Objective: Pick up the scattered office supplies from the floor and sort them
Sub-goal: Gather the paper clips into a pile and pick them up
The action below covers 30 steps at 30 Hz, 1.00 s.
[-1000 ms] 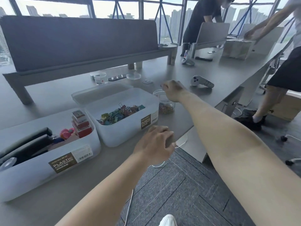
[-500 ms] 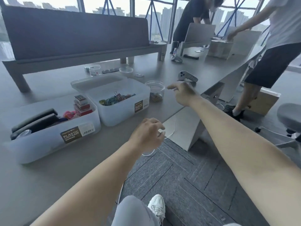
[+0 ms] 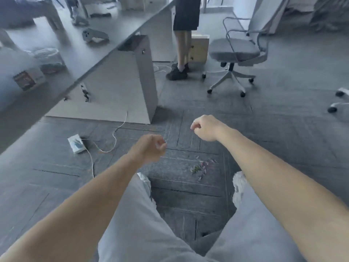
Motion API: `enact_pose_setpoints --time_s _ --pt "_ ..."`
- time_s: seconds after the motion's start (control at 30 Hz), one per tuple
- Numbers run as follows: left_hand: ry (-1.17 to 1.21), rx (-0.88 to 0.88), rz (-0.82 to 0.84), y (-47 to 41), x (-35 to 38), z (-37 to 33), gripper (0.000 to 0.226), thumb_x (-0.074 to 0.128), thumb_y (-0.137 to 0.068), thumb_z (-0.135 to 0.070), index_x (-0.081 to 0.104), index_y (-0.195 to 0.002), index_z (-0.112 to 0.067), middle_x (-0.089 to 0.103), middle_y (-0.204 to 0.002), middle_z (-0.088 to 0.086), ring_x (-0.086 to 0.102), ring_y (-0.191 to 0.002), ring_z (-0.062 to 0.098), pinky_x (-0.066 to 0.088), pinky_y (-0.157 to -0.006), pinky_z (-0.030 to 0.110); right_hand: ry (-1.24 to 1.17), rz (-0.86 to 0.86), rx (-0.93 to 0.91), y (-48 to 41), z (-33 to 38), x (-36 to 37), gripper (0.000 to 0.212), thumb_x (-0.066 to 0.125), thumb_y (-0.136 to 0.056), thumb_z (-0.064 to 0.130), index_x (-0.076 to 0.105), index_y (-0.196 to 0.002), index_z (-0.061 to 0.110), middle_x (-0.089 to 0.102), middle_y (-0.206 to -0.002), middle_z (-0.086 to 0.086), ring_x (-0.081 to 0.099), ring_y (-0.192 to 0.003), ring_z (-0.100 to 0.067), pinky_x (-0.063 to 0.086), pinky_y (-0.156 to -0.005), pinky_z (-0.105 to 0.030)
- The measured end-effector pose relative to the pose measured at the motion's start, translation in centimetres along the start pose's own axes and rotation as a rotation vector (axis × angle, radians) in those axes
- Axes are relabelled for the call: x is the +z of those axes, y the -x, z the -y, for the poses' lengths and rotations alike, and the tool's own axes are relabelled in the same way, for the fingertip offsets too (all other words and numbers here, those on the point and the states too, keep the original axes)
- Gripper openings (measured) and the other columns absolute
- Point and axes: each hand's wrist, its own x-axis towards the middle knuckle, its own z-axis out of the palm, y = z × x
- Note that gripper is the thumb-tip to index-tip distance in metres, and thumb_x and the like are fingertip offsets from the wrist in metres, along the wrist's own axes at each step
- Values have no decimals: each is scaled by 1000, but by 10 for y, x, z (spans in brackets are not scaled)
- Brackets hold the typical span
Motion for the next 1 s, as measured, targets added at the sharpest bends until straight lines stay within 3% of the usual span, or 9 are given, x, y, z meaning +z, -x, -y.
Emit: enact_pose_setpoints --time_s 0.13,0.23,0.33,0.47,0.57,0.77,1.0 --pt "-24 15 149 -25 39 -25 20 53 -100 -29 69 -109 -19 70 -107 0 62 -91 15 43 -74 25 -86 35 137 13 -75 24 36 43 -96 15 67 -123 20 62 -131 -7 59 -112 -26 46 -91 -32" --pt "10 -20 173 -56 61 -34 24 53 -100 -31 66 -115 -19 68 -111 -2 60 -86 12 42 -65 22 -158 25 209 6 -113 41 35 43 -97 15 67 -122 18 62 -131 -8 57 -115 -26 44 -92 -30" --pt "57 -60 209 -102 102 -43 34 52 -100 -35 61 -127 -15 66 -121 1 59 -97 15 45 -79 26 -193 79 301 -17 -157 62 33 44 -97 16 65 -121 15 63 -129 -10 56 -118 -28 47 -97 -36" --pt "52 -52 331 -169 165 -39 48 50 -100 -40 50 -140 -13 58 -136 4 57 -120 21 43 -100 34 -129 119 408 -64 -213 86 30 44 -97 19 68 -110 10 68 -112 -12 63 -99 -30 53 -85 -38" --pt "40 -26 386 -220 210 -19 58 49 -100 -46 41 -147 -13 48 -147 6 48 -132 24 37 -110 40 -84 156 426 -104 -251 106 30 42 -99 24 65 -110 9 68 -108 -11 62 -98 -28 52 -81 -37" --pt "-51 -52 425 -312 331 57 80 48 -93 -61 22 -155 -18 31 -159 8 27 -147 29 26 -118 49 -108 211 383 -196 -327 201 52 46 -100 45 46 -142 14 54 -141 -8 50 -128 -27 42 -104 -43" --pt "-130 -208 519 -357 451 137 95 47 -92 -64 3 -158 -11 2 -166 8 4 -153 27 12 -123 45 -166 303 453 -249 -400 330 66 43 -101 49 23 -156 18 25 -162 -4 23 -148 -23 24 -117 -42"
